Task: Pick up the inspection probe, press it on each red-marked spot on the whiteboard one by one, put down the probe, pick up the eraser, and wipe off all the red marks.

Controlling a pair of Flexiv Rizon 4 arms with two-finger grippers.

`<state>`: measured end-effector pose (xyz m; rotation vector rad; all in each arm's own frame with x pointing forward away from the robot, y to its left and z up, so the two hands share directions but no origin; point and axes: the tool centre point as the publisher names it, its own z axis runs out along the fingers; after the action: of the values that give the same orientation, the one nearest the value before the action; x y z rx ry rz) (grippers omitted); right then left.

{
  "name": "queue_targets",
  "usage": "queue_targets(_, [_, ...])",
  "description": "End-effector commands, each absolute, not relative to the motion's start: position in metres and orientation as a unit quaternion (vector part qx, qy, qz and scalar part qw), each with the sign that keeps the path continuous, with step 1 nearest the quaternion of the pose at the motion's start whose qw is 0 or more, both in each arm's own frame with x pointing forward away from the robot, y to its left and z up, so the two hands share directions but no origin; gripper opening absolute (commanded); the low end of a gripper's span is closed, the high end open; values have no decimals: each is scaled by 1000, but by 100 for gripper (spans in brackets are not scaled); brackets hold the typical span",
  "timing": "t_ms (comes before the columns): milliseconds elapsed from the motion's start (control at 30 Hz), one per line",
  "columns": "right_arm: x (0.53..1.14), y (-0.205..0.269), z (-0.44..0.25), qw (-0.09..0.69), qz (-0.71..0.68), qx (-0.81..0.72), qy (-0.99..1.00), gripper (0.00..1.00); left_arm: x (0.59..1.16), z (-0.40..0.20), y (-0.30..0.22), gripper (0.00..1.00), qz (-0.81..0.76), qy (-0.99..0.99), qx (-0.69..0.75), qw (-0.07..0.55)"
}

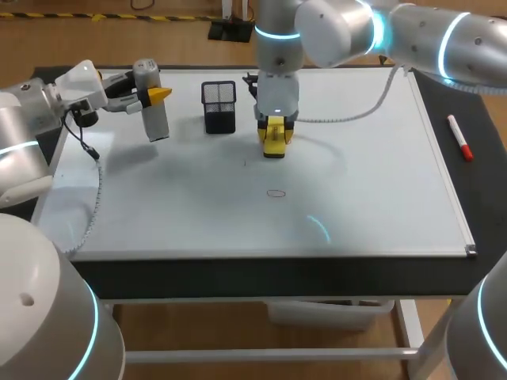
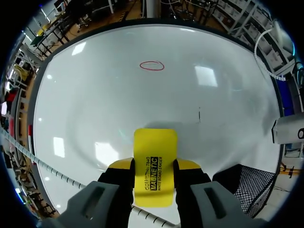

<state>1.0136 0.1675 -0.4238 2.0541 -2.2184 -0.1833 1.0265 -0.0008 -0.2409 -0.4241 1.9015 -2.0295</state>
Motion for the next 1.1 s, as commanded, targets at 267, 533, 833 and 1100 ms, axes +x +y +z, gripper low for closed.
queue_targets(267, [1014, 146, -429, 56, -55, 659, -748, 0, 1026, -240, -1, 0, -712, 667, -149, 165])
queue_targets(533, [1013, 129, -429, 55, -49, 642, -763, 0, 1026, -240, -1, 0, -712, 667, -149, 165])
queue_targets(833, [1012, 110, -427, 52, -42, 620, -782, 0, 1026, -240, -1, 0, -712, 667, -149, 165])
queue_targets(1100, [1011, 103, -419, 45, -34, 611, -789, 0, 1026, -240, -1, 0, -712, 667, -149, 165])
